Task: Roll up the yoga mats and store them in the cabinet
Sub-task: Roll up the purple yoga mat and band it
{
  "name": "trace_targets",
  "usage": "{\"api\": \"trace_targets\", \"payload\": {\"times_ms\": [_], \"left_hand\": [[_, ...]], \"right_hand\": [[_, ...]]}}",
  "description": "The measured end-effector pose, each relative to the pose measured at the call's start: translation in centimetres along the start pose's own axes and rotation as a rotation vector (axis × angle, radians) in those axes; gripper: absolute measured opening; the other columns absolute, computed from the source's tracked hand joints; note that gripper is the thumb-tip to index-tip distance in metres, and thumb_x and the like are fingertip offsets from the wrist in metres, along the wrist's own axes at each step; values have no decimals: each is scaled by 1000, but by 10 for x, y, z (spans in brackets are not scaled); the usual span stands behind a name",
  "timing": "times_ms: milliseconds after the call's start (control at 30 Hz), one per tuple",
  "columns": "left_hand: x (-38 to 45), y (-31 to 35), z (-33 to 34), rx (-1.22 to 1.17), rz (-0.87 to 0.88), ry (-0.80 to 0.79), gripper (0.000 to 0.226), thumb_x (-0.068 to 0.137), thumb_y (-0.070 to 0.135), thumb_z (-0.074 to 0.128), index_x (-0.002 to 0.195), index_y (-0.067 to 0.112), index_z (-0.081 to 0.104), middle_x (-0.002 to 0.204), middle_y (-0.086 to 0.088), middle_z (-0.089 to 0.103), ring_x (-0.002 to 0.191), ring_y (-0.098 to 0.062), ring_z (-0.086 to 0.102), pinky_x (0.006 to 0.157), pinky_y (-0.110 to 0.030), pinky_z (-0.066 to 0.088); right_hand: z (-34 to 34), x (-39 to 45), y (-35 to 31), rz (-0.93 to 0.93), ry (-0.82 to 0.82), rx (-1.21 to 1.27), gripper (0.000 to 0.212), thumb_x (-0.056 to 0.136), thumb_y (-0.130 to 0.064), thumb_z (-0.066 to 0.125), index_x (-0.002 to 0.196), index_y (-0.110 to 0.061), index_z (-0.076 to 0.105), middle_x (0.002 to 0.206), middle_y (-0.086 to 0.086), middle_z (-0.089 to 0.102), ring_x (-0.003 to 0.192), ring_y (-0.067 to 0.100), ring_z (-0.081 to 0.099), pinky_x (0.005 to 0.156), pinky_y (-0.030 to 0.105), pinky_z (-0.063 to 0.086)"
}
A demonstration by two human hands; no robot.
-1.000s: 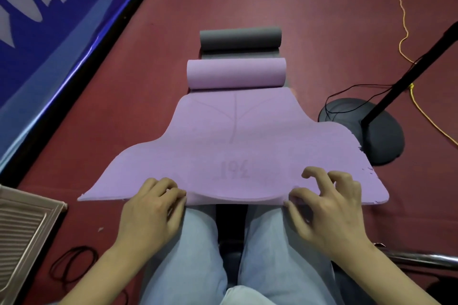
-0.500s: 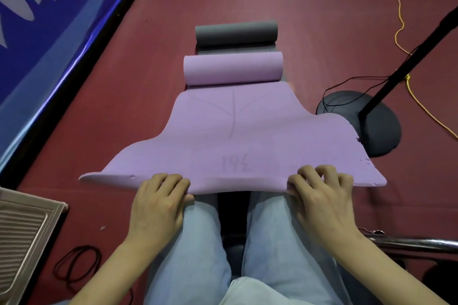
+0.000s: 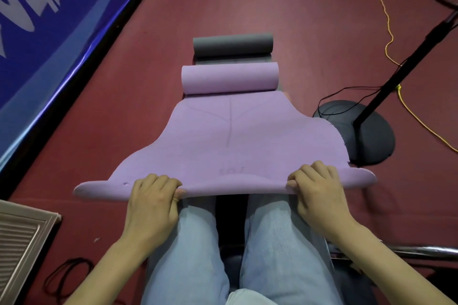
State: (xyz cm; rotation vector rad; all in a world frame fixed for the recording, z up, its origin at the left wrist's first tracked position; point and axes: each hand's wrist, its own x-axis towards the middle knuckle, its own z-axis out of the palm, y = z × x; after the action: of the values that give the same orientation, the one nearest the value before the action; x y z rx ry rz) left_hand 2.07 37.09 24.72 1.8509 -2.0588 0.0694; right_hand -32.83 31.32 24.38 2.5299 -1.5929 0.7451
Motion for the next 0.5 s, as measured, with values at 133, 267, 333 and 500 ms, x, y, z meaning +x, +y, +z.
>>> {"api": "trace_targets", "payload": {"times_ms": [133, 267, 333, 500], "left_hand": [[-9, 0, -15, -139, -121, -100, 23, 91, 37, 42, 78, 31, 61, 70, 17, 53, 70, -18, 49, 67, -34, 29], [-12, 1, -7, -260, -352, -259, 22, 88, 52, 50, 77, 33, 51, 67, 12, 59, 70, -13, 55, 64, -37, 43], [-6, 0, -5, -239, -399, -242, 26, 91, 49, 60, 73, 31, 52, 65, 11, 60, 71, -14, 56, 63, -36, 42], [-1, 6, -6, -129, -406, -236, 30, 90, 42, 69, 70, 29, 52, 61, 10, 54, 76, -22, 51, 64, -37, 33]], "right_hand": [[-11, -19, 0, 76, -84, 144, 28, 94, -28, 40, 78, -18, 60, 71, -5, 59, 66, 25, 49, 60, 39, 40], [0, -23, 2, 99, -212, 167, 27, 96, -33, 38, 83, -22, 58, 74, -6, 56, 70, 23, 51, 58, 39, 45], [3, -16, 2, 77, -229, 150, 27, 98, -34, 38, 86, -22, 58, 79, -5, 54, 71, 24, 54, 58, 36, 43], [-3, -10, -2, 71, -176, 234, 16, 97, -30, 45, 96, -21, 58, 91, -5, 57, 71, 21, 53, 58, 36, 42]]}}
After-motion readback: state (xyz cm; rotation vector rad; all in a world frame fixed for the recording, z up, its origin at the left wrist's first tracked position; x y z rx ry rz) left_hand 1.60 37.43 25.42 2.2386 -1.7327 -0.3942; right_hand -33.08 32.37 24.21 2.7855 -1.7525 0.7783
